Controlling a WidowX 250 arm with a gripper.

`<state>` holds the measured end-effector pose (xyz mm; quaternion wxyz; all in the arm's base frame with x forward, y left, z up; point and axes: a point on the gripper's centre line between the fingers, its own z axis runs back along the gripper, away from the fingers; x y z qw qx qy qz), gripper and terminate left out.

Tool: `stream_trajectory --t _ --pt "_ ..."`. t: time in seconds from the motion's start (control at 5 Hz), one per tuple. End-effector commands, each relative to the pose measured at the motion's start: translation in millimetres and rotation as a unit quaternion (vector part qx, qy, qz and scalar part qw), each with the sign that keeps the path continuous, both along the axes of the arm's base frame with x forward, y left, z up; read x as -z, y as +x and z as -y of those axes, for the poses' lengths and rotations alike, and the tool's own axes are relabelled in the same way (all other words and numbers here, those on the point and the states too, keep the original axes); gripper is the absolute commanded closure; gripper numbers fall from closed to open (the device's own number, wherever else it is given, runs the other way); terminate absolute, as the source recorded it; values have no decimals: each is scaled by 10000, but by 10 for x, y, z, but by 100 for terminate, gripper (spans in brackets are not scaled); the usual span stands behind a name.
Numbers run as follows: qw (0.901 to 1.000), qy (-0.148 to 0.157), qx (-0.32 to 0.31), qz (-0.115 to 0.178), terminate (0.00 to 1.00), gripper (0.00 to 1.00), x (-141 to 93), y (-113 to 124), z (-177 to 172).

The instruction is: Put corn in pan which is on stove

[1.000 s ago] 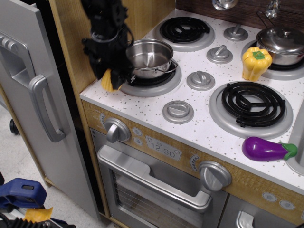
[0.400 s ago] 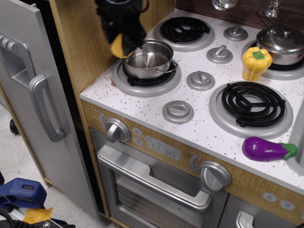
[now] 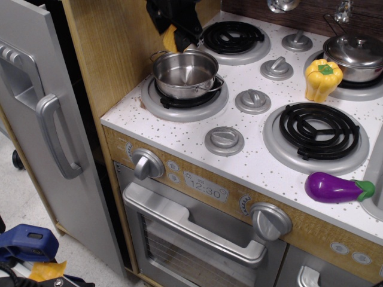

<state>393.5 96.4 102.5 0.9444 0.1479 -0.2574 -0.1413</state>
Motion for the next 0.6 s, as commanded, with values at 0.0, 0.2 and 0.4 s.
stream_trajectory --t 0.0,0.2,0.4 --pt "9993 123 159 325 0 0 -94 71 -25" --pt "9993 123 159 325 0 0 -94 71 -25" --pt "9993 123 159 325 100 0 -94 71 -25"
